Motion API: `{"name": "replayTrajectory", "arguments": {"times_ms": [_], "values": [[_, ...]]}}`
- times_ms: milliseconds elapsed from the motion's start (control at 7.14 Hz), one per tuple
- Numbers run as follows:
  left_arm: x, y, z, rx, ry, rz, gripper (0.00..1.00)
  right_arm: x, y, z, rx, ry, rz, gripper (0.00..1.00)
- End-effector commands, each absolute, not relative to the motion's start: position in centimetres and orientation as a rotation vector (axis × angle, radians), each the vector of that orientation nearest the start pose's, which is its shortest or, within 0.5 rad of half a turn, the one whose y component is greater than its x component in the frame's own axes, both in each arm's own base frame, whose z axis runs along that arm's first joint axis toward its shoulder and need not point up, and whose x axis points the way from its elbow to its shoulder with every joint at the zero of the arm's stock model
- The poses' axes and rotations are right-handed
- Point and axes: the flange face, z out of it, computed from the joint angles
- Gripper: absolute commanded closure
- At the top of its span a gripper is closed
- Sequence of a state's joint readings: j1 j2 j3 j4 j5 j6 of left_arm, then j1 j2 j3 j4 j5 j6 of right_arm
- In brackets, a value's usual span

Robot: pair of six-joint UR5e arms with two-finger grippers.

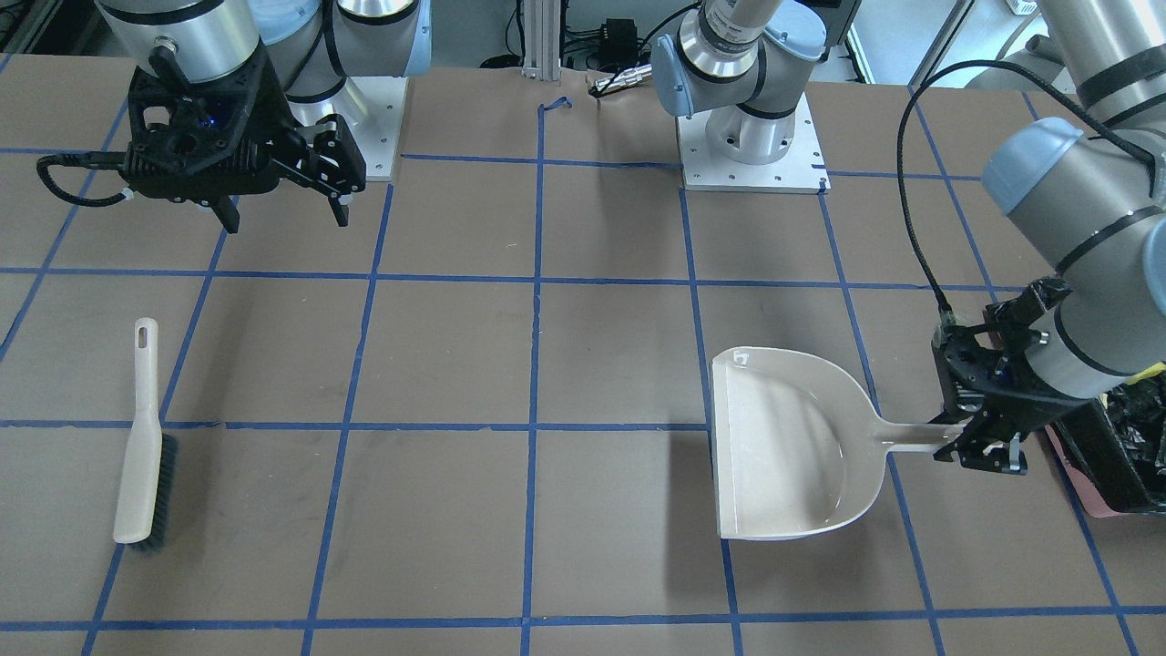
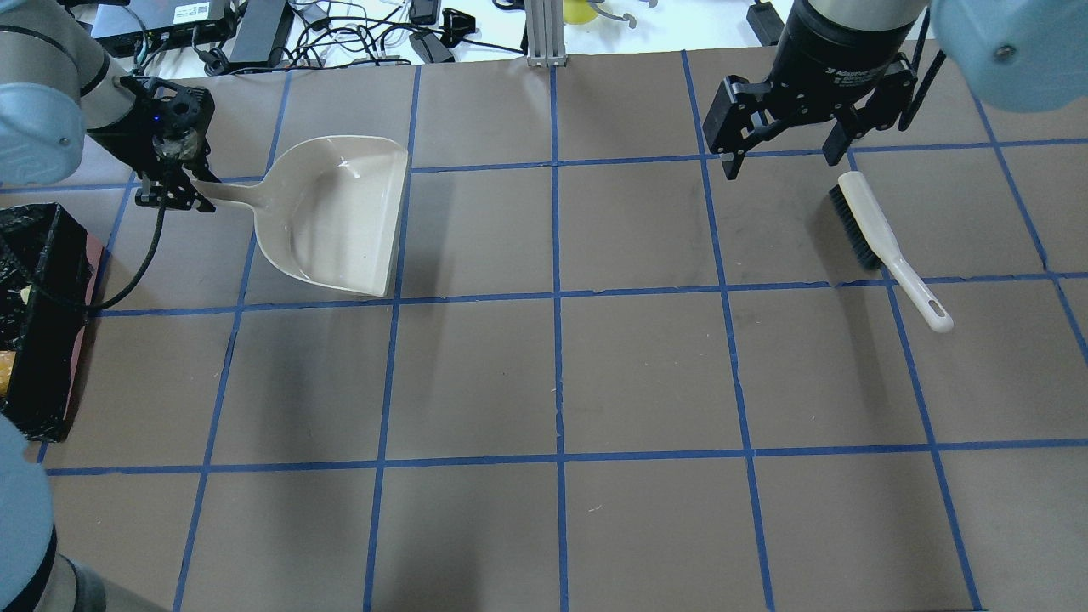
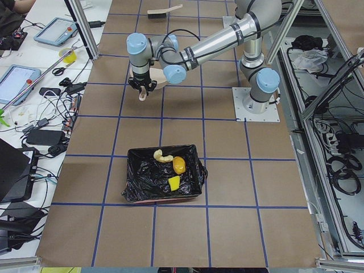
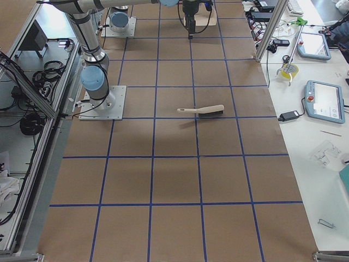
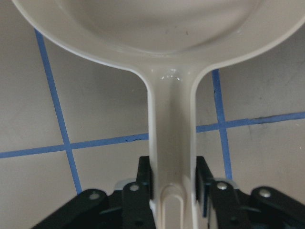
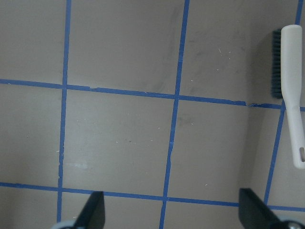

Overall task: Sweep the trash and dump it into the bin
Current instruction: 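Bring the empty dustpan back and lower it onto the table with the left gripper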

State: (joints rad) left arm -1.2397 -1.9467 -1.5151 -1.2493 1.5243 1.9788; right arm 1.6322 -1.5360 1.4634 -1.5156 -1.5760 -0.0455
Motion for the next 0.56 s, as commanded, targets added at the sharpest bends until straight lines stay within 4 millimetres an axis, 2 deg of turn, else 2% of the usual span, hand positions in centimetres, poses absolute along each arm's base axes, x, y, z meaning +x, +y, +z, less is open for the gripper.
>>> {"name": "replayTrajectory", "arguments": {"times_ms": [0, 140, 420], "values": [[4.4, -67.3, 30.9, -2.253, -2.098, -0.011, 1.0, 16.3, -49.8, 51.8, -0.169, 3.147, -0.029, 0.0], [2.3, -67.8, 29.6, -2.262, -2.077, -0.028, 1.0, 16.4, -49.8, 51.8, -0.169, 3.143, -0.029, 0.0], [2.5, -68.6, 27.8, -2.253, -2.069, -0.04, 1.0, 16.4, -49.8, 51.8, -0.166, 3.14, -0.029, 0.0]]}}
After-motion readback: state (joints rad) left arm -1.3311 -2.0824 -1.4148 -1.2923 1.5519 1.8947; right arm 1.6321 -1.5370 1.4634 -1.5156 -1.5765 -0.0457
